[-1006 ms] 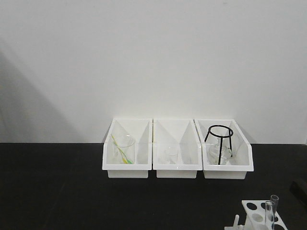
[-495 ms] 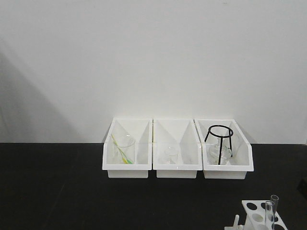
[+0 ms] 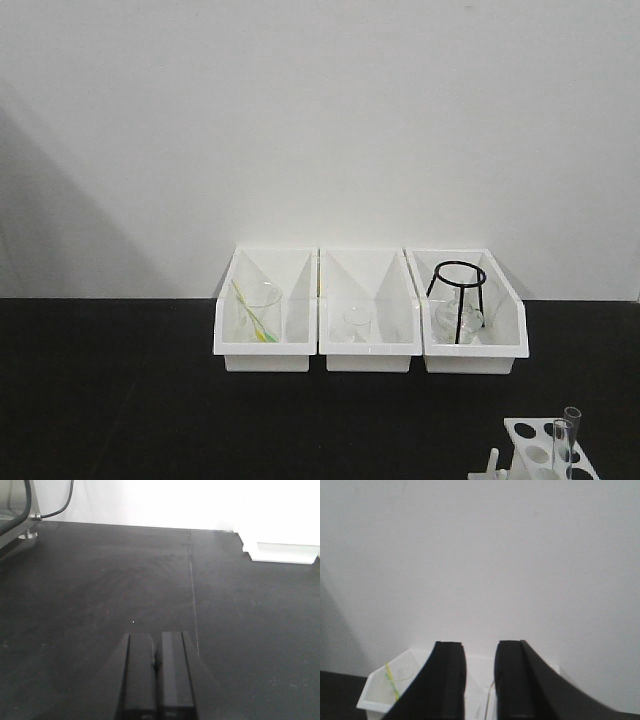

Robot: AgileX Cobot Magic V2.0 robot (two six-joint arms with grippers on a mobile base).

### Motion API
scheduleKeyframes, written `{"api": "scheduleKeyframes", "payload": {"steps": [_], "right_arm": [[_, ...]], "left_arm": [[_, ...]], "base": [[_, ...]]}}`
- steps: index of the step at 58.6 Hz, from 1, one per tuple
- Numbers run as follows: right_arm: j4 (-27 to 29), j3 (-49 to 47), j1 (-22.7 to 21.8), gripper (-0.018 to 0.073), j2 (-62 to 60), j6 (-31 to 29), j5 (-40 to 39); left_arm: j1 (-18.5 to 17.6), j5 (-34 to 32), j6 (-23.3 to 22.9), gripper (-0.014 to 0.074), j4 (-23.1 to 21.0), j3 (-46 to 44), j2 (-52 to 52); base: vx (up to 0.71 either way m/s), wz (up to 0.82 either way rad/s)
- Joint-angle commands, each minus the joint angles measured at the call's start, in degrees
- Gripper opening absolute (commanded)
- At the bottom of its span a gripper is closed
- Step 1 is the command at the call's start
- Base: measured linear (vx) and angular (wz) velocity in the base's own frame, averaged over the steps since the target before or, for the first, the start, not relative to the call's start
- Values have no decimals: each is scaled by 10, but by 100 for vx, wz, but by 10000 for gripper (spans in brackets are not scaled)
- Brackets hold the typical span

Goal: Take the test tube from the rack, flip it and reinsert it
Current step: 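Open the right gripper and raise it away from the tube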

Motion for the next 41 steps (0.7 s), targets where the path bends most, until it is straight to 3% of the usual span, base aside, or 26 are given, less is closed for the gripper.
{"api": "scheduleKeyframes", "payload": {"steps": [1,6,11,14,18,24,36,41], "right_arm": [[151,-16,39,88,-22,-146,77],[313,-16,74,-16,-54,-309,181],[452,-7,84,-14,-92,-490,260],[489,9,81,-13,-120,-582,272],[530,47,74,-13,-167,-646,266],[523,112,65,-13,-232,-621,242],[432,242,64,-13,-315,-446,227],[431,236,64,-12,-316,-428,289]], "left_arm": [[-4,-49,0,-6,-3,0,-6],[-4,-49,0,-6,-3,0,-6],[-4,-49,0,-6,-3,0,-6],[-4,-49,0,-6,-3,0,-6],[-4,-49,0,-6,-3,0,-6],[-4,-49,0,-6,-3,0,-6],[-4,-50,0,-6,-3,0,-6],[-4,-50,0,-6,-3,0,-6]], "base": [[0,0],[0,0],[0,0],[0,0],[0,0],[0,0],[0,0],[0,0]]}}
